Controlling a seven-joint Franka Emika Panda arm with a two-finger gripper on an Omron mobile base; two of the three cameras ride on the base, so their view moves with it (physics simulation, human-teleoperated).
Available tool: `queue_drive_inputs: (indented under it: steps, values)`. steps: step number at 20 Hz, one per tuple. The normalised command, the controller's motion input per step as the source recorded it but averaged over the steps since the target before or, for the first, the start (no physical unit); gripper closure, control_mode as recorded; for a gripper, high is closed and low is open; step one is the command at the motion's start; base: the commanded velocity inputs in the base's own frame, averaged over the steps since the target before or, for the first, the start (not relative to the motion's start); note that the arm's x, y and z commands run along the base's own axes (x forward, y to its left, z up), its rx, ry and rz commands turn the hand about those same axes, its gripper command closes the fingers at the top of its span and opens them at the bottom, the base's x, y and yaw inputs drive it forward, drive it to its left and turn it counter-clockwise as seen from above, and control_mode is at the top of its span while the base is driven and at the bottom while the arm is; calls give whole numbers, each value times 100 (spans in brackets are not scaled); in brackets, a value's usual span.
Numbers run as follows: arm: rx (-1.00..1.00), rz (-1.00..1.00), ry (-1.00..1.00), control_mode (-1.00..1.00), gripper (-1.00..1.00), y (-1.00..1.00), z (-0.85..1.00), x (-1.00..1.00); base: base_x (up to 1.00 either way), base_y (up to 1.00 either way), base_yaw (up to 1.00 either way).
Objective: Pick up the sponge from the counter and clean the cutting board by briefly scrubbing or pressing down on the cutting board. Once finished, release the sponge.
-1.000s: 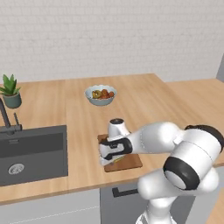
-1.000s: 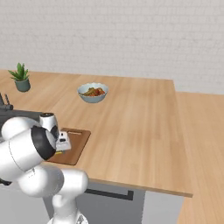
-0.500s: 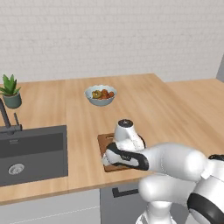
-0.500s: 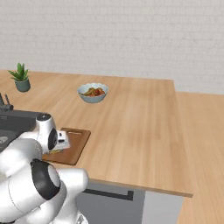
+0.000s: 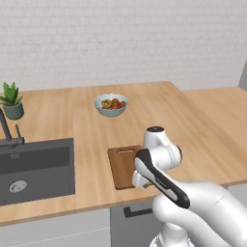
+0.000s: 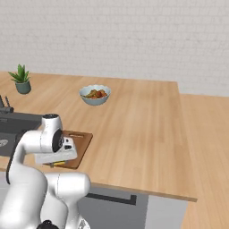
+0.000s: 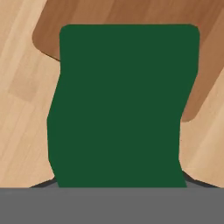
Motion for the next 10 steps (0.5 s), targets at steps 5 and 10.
queue_drive_inputs:
  steps: [5,10]
  values:
    - [1,0,-11,-100,100,-55,-49,-14,0,0,0]
    - [0,0,-13,-100,100,-17,-54,0,0,0,0]
